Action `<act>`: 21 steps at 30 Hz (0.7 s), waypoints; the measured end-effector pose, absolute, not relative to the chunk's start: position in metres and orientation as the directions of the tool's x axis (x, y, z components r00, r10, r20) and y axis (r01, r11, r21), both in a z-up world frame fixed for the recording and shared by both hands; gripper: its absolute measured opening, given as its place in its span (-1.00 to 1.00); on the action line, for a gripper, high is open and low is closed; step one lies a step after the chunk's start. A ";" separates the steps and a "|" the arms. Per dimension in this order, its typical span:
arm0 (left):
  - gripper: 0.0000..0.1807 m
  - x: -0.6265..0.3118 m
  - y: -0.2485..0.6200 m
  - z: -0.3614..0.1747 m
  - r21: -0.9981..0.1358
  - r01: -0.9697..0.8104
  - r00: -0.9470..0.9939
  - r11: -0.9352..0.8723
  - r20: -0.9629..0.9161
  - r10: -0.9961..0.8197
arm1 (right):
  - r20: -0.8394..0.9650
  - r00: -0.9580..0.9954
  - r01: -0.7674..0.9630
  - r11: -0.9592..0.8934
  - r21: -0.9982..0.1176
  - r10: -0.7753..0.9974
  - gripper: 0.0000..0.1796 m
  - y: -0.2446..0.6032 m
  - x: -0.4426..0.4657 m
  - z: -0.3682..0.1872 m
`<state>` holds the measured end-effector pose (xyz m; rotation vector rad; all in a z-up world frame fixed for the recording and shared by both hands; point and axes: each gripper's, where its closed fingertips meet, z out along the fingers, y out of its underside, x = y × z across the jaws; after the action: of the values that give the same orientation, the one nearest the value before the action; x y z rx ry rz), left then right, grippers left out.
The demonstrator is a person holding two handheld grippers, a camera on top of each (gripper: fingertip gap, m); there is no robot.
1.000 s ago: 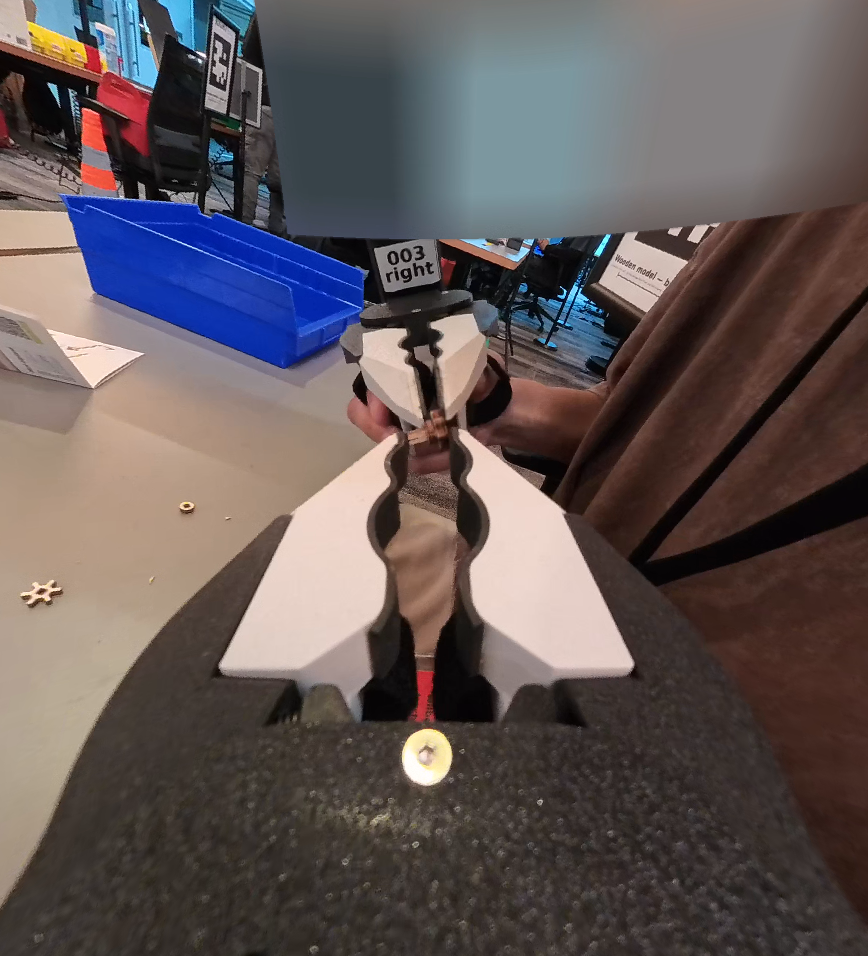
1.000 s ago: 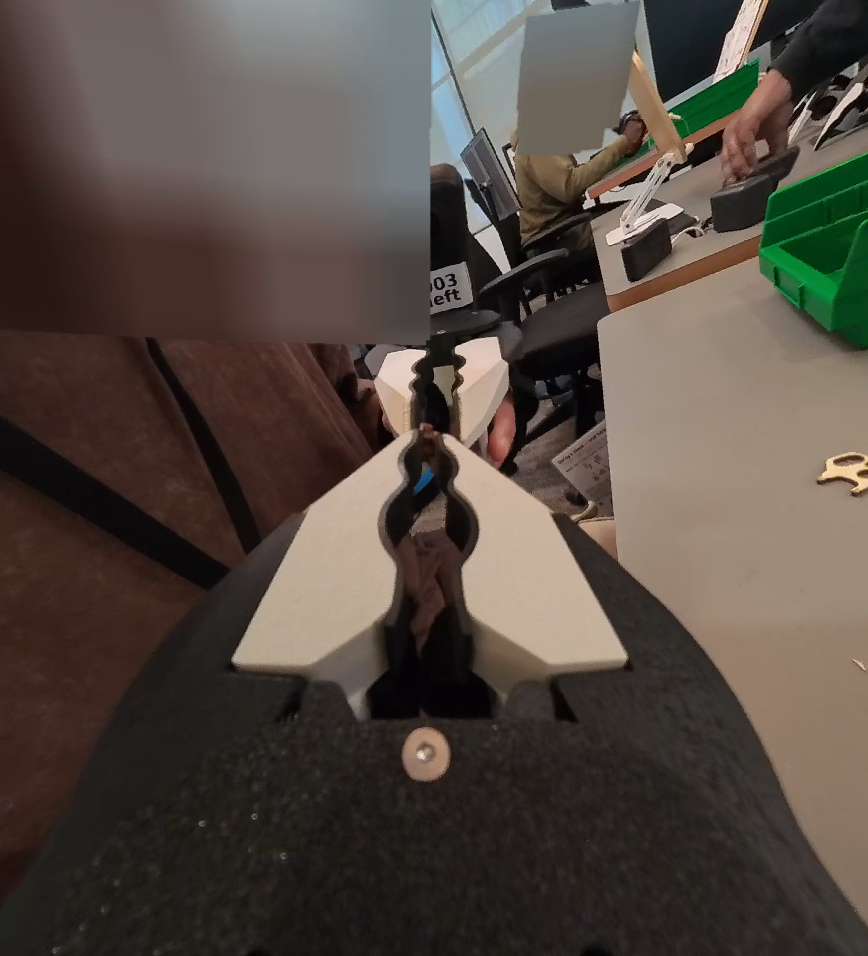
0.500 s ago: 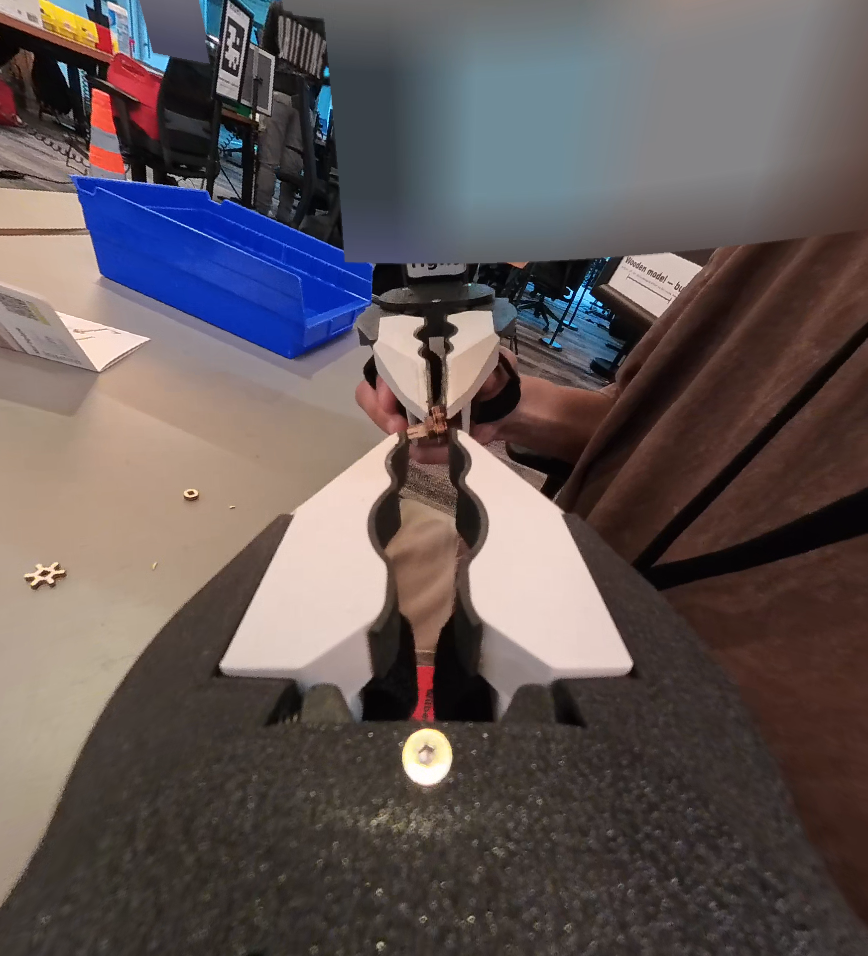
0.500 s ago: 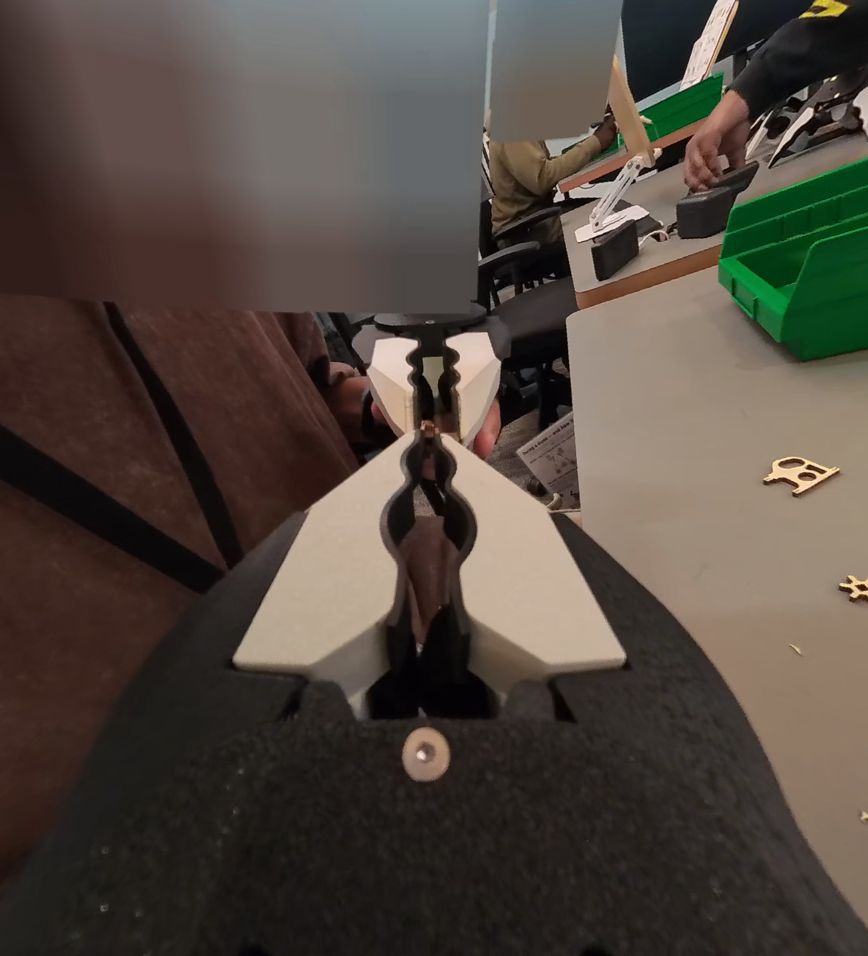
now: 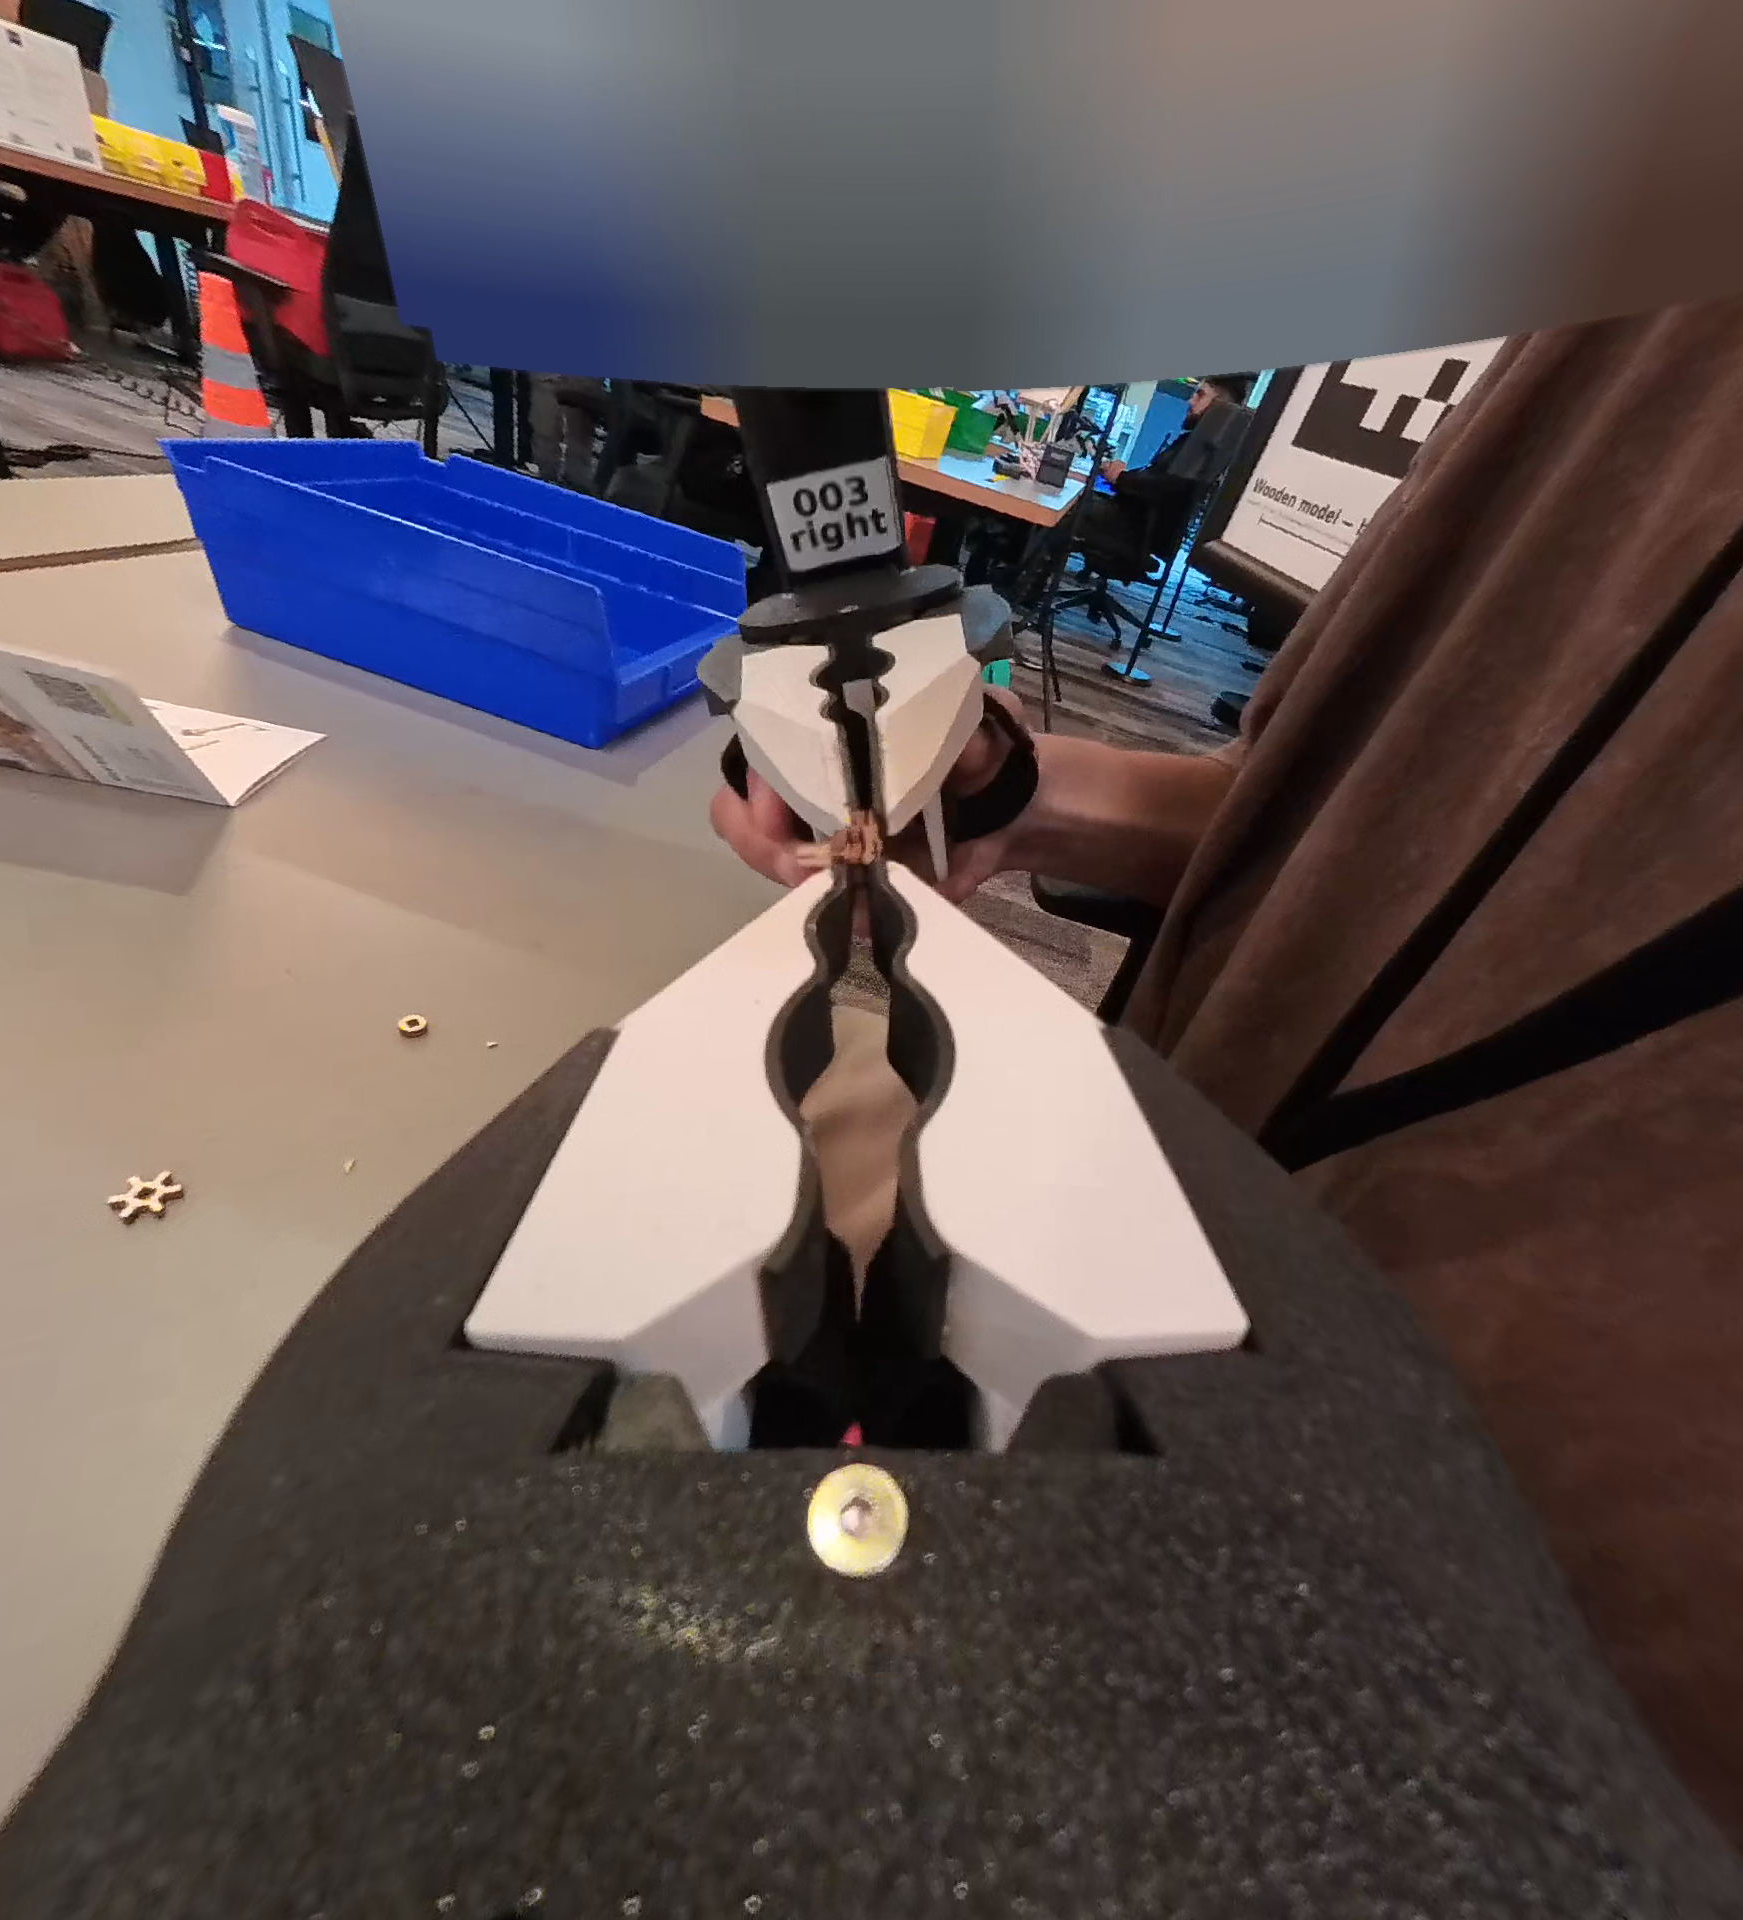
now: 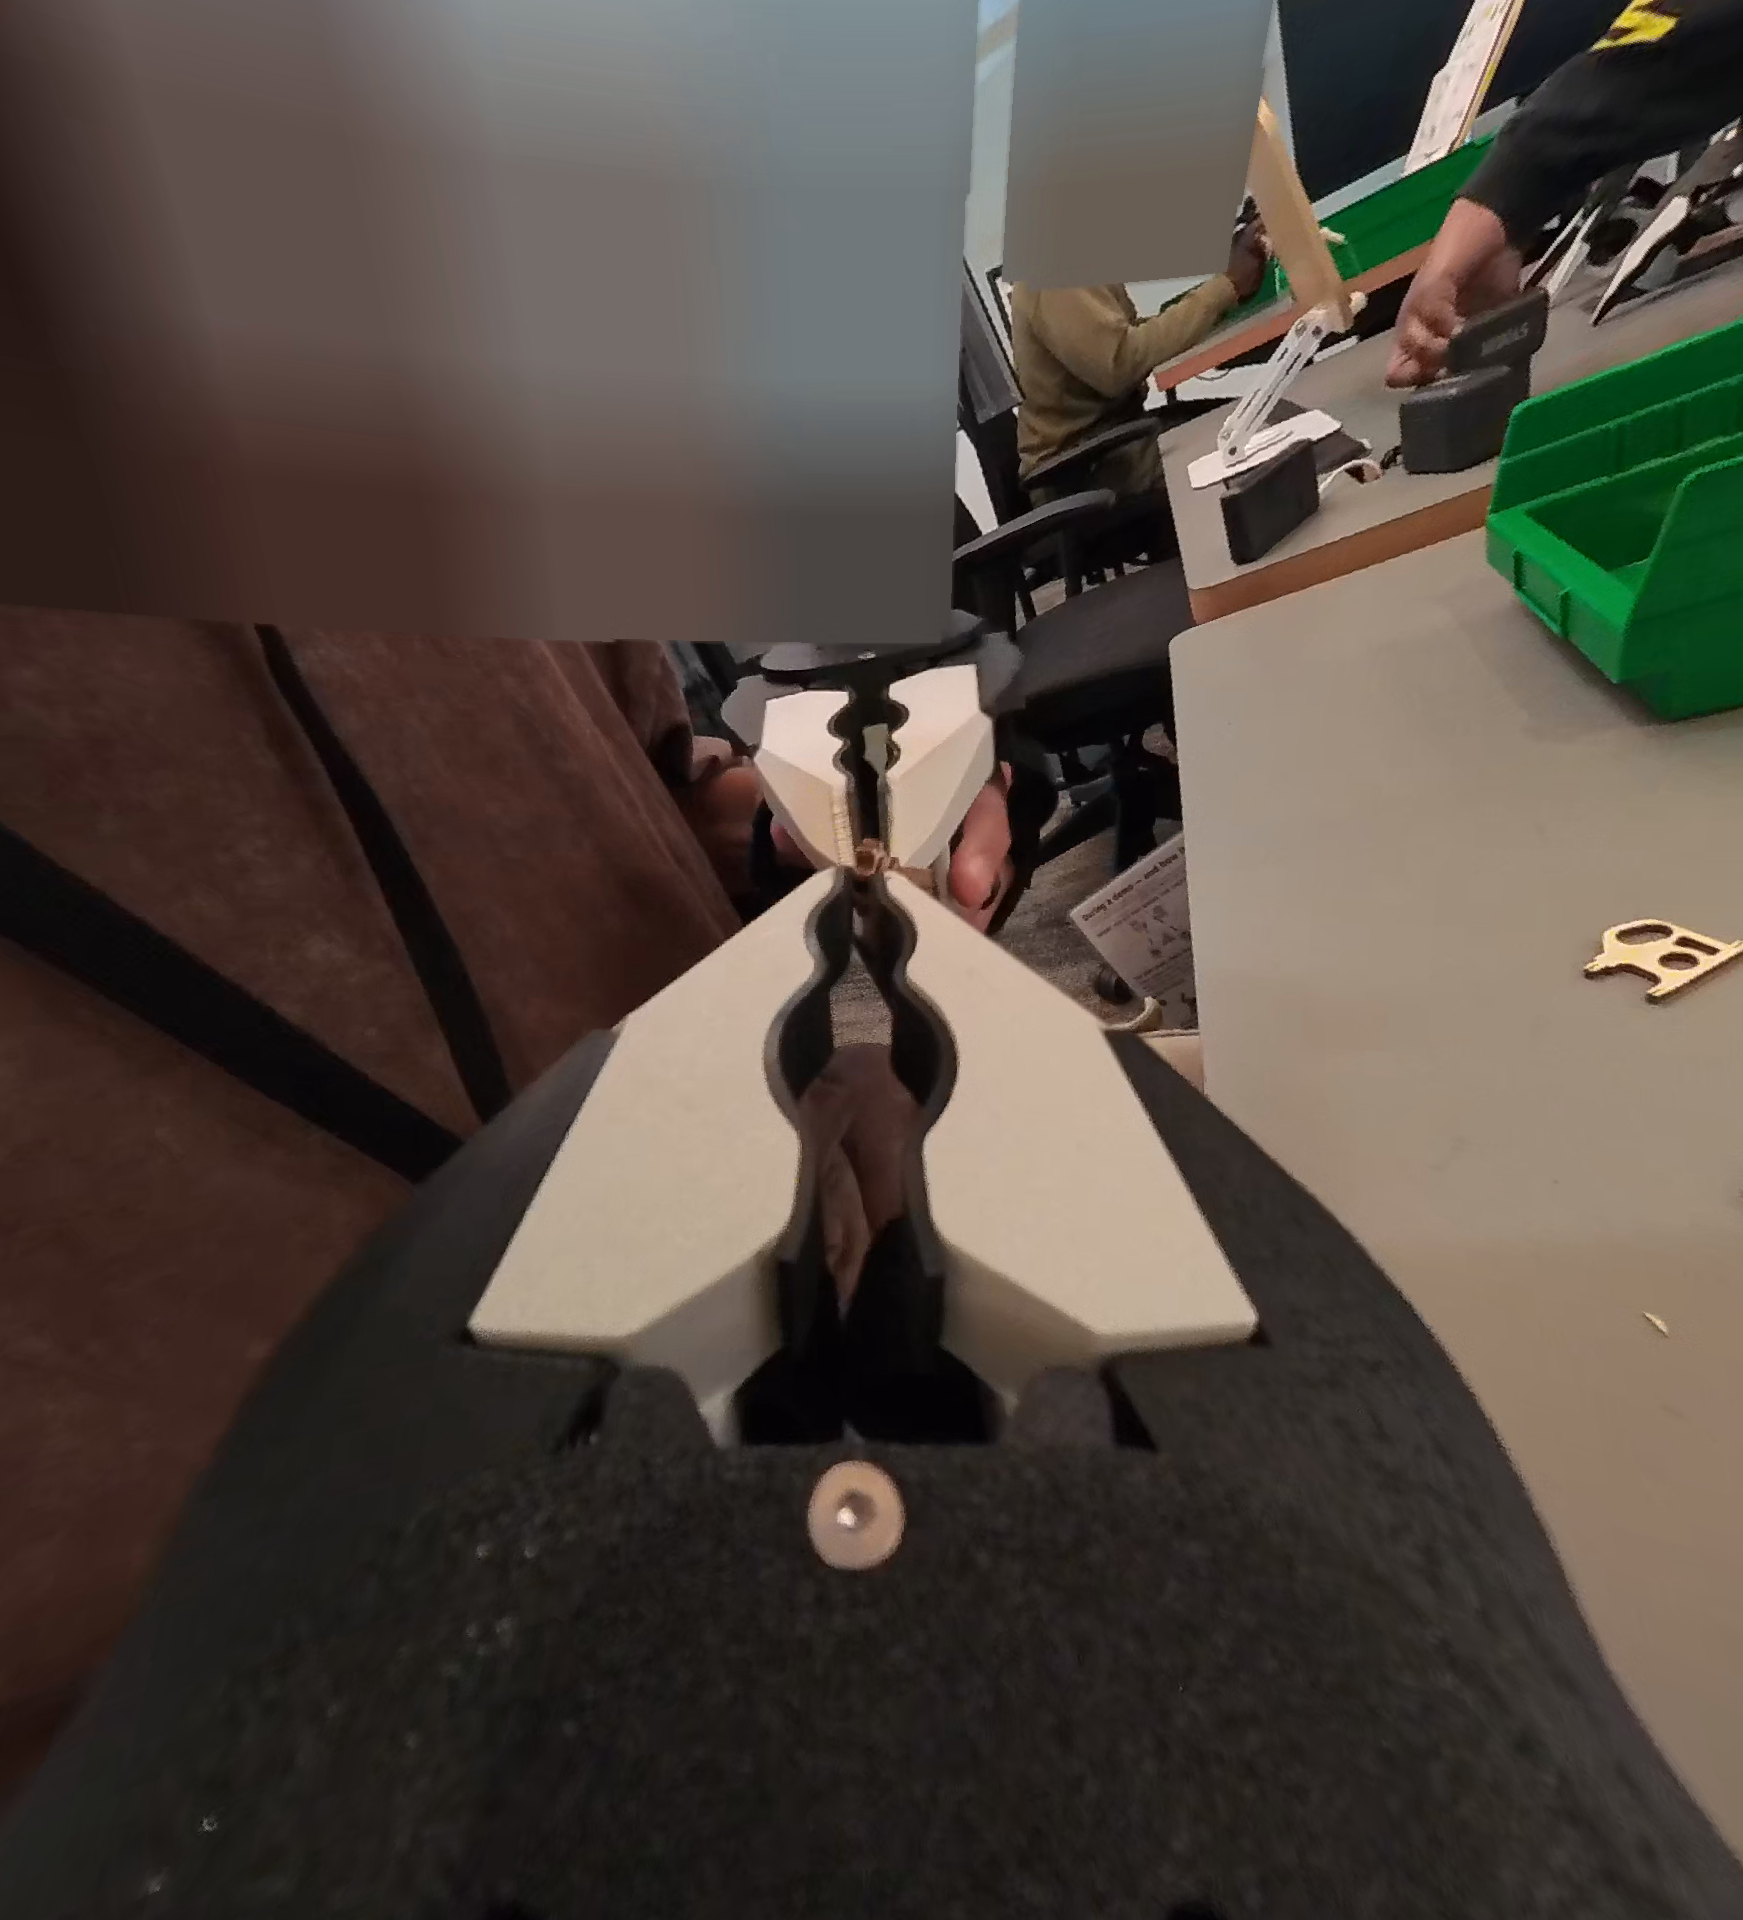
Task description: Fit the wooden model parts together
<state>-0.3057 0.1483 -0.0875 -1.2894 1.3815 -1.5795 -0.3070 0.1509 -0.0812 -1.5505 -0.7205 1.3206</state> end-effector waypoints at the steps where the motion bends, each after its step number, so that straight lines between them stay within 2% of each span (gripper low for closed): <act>1: -0.99 -0.306 0.148 -0.086 -0.967 -0.115 -0.296 -0.226 0.251 -0.922 | -0.401 0.236 -0.136 -0.379 -0.915 0.885 -0.98 0.149 -0.307 -0.080; 6: -0.98 -0.304 0.147 -0.088 -0.962 -0.134 -0.293 -0.239 0.269 -0.917 | -0.435 0.228 -0.138 -0.414 -0.900 0.871 -0.99 0.151 -0.304 -0.082; 9: -0.77 -0.303 0.146 -0.092 -0.947 -0.169 -0.304 -0.272 0.312 -0.900 | -0.430 0.212 -0.128 -0.411 -0.902 0.877 -1.00 0.148 -0.305 -0.082; 13: -0.82 -0.303 0.145 -0.087 -0.938 -0.151 -0.323 -0.311 0.344 -0.881 | -0.434 0.206 -0.109 -0.420 -0.901 0.877 -1.00 0.146 -0.307 -0.086; 21: -0.84 -0.309 0.191 -0.118 -0.936 -0.249 -0.100 -0.249 0.280 -0.955 | -0.394 0.565 -0.119 -0.401 -0.908 0.725 -1.00 0.193 -0.247 -0.111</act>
<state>-0.3091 0.1914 -0.1180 -1.5252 1.3486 -1.3932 -0.2469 0.1935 -0.1105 -1.7508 -0.5037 1.0058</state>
